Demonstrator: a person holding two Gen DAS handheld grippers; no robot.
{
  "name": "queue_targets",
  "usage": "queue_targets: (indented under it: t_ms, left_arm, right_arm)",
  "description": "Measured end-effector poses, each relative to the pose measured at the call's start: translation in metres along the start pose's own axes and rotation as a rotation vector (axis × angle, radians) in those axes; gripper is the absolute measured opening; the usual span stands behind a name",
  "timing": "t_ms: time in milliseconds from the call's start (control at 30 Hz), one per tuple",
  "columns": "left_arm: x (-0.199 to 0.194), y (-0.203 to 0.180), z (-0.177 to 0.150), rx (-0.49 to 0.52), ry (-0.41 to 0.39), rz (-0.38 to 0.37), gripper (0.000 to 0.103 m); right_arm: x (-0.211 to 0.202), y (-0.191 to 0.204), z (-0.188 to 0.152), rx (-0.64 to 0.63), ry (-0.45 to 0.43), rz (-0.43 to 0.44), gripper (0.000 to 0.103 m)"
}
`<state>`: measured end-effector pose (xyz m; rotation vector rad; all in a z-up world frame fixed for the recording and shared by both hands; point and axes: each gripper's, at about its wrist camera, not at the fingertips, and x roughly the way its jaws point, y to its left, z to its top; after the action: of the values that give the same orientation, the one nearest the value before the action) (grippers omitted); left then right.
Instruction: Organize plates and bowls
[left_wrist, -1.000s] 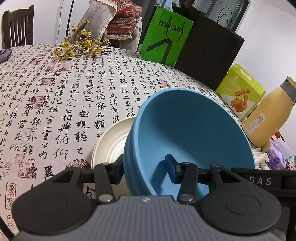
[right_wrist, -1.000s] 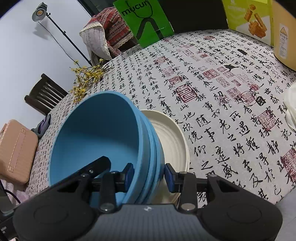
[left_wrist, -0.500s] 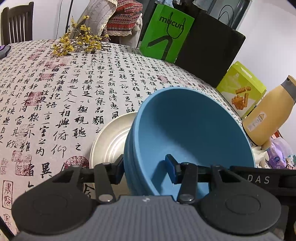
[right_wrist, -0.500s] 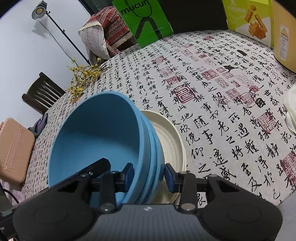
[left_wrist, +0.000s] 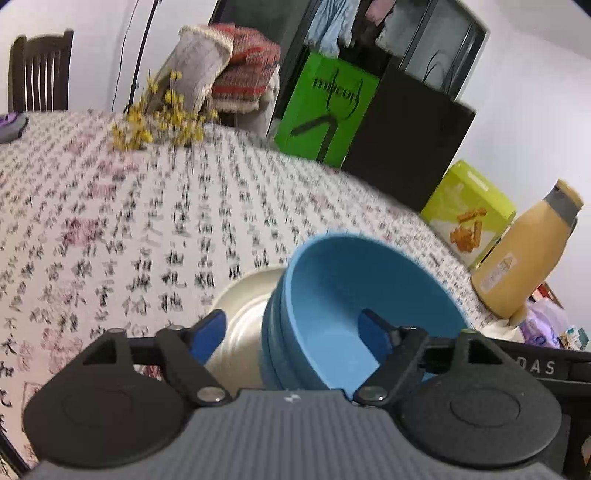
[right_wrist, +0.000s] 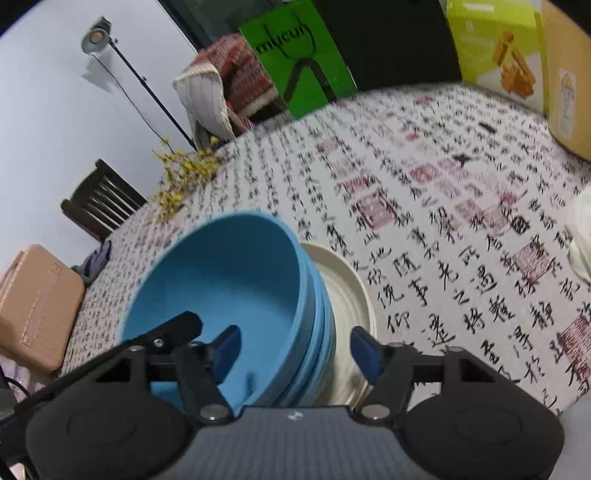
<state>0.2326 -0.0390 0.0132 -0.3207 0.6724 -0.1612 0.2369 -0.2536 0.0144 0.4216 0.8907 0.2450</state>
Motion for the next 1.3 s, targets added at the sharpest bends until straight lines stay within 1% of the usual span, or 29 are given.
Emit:
queue_targets:
  t_ms: [67,100,133,200,267,300,333,467,567,767,900,1100,1300]
  left_arm:
    - [-0.012,0.0,0.0,0.016,-0.048,-0.001,0.096]
    - [-0.018,0.0,0.0,0.023,-0.073,0.002,0.099]
    - [-0.025,0.001,-0.001,0.031,-0.103,0.001,0.101]
    - [-0.038,0.001,-0.004,0.05,-0.151,0.007,0.103]
    - [-0.05,0.003,-0.007,0.062,-0.184,0.008,0.103]
    - [-0.057,0.004,-0.009,0.063,-0.201,0.008,0.103]
    - [-0.063,0.006,-0.012,0.061,-0.215,0.007,0.103]
    - [-0.089,0.011,-0.028,0.069,-0.276,0.016,0.103]
    - [-0.107,0.011,-0.041,0.085,-0.32,0.003,0.103]
    - [-0.14,0.002,-0.079,0.195,-0.423,0.033,0.103]
    - [-0.159,0.0,-0.104,0.241,-0.464,0.052,0.103]
    - [-0.187,0.006,-0.137,0.25,-0.512,0.047,0.103]
    - [-0.202,0.011,-0.163,0.266,-0.518,0.047,0.103]
  right_arm:
    - [-0.007,0.0,-0.002,-0.009,-0.022,0.012,0.079]
    - [-0.011,0.001,-0.003,-0.018,-0.037,0.019,0.082]
    - [-0.015,0.001,-0.005,-0.026,-0.05,0.026,0.083]
    - [-0.023,0.002,-0.008,-0.045,-0.079,0.04,0.084]
    - [-0.032,0.002,-0.014,-0.066,-0.111,0.062,0.091]
    - [-0.036,0.002,-0.017,-0.076,-0.128,0.071,0.098]
    - [-0.041,0.002,-0.021,-0.088,-0.15,0.077,0.103]
    - [-0.061,0.001,-0.039,-0.131,-0.247,0.08,0.103]
    - [-0.075,-0.002,-0.055,-0.15,-0.316,0.086,0.103]
    - [-0.098,-0.002,-0.096,-0.199,-0.432,0.087,0.103]
    - [-0.117,-0.003,-0.127,-0.237,-0.511,0.063,0.103]
    - [-0.143,-0.01,-0.166,-0.29,-0.583,0.006,0.103]
    - [-0.161,-0.015,-0.199,-0.358,-0.613,-0.024,0.103]
